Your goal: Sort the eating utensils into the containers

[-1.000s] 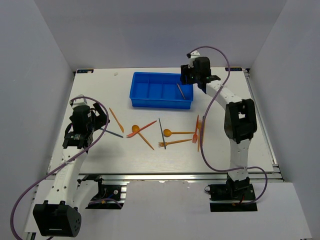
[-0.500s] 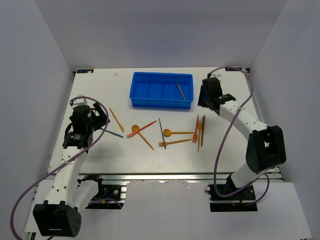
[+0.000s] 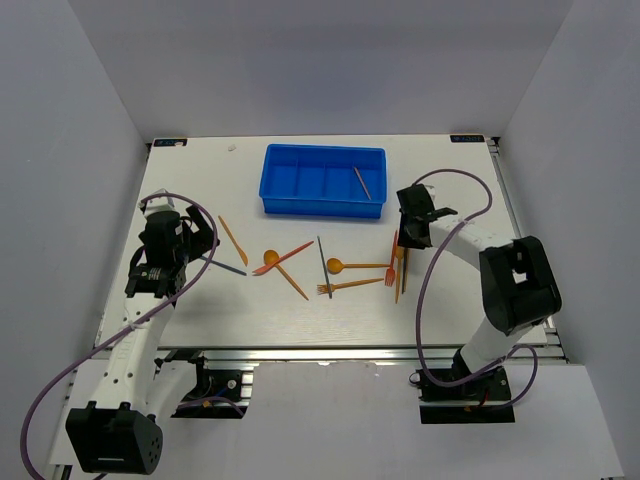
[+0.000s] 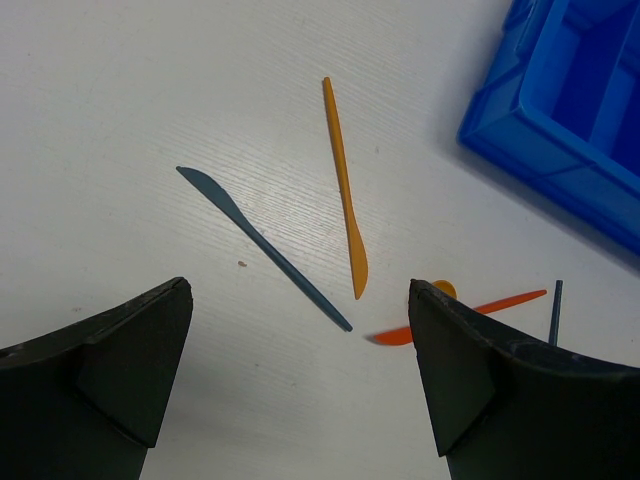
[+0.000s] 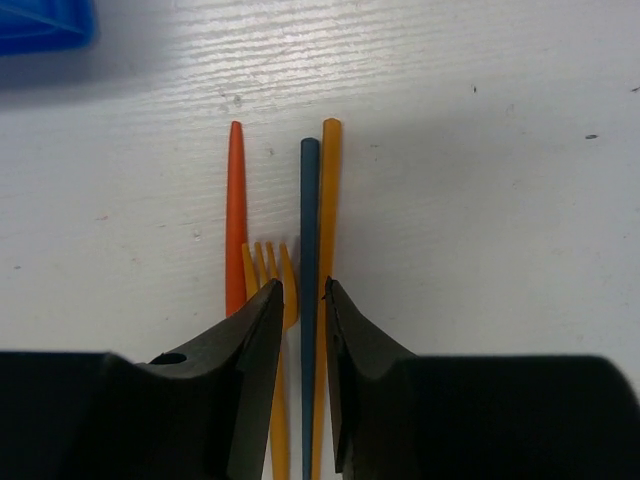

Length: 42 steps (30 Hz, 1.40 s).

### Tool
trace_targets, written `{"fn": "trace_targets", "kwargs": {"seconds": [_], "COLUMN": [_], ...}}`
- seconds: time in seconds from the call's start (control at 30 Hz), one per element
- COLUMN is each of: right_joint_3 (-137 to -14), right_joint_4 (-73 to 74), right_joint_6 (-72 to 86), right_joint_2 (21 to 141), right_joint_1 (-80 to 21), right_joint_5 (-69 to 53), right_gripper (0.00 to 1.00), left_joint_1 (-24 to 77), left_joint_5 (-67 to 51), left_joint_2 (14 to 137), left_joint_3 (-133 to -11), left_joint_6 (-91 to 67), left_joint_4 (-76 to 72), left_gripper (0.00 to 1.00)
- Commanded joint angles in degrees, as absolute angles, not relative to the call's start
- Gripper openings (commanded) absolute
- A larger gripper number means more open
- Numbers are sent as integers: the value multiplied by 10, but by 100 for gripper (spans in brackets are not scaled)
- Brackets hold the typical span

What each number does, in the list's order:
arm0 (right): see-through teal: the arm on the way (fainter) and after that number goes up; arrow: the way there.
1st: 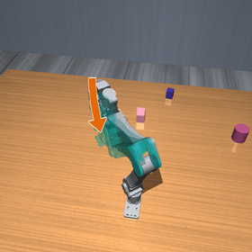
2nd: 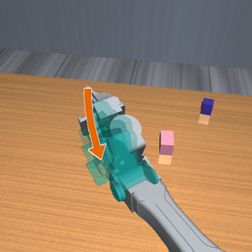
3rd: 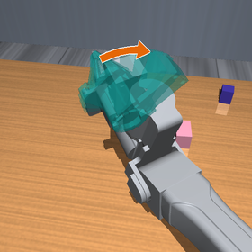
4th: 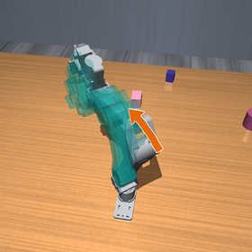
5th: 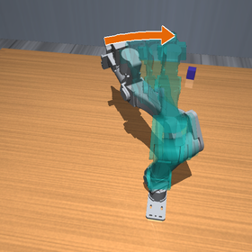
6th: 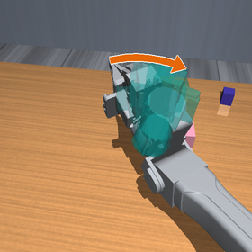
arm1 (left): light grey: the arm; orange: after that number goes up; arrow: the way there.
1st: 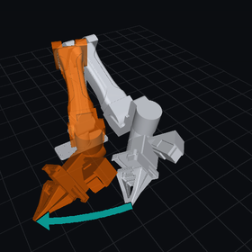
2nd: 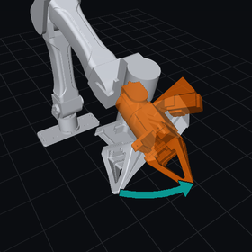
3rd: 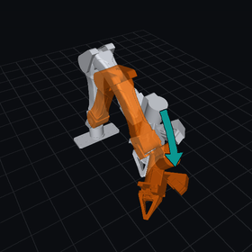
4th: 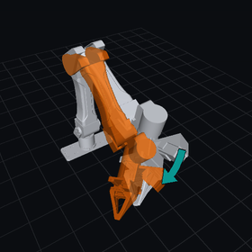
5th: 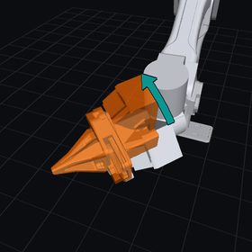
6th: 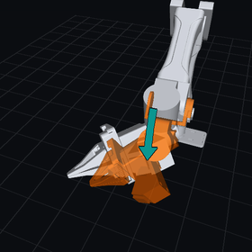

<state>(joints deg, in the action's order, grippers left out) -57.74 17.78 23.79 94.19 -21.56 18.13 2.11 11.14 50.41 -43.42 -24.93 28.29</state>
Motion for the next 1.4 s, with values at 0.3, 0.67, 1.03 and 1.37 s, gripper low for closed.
{"fn": "trace_targets", "kwargs": {"seconds": [0.3, 0.67, 1.03, 1.37], "right_joint_3": [-603, -596, -603, -592], "right_joint_4": [156, 140, 132, 136], "right_joint_6": [235, 220, 221, 228], "right_joint_2": [976, 984, 995, 1027], "right_joint_1": [-210, -182, -181, -179], "right_joint_5": [201, 178, 165, 173], "right_gripper": [27, 22, 22, 18], "left_joint_1": [23, 23, 22, 23], "left_joint_5": [109, 106, 105, 106], "left_joint_2": [507, 511, 514, 512], "left_joint_3": [-431, -431, -431, -432], "left_joint_6": [-250, -250, -249, -249], "left_joint_4": [282, 282, 283, 284], "left_gripper": [98, 98, 98, 98]}}
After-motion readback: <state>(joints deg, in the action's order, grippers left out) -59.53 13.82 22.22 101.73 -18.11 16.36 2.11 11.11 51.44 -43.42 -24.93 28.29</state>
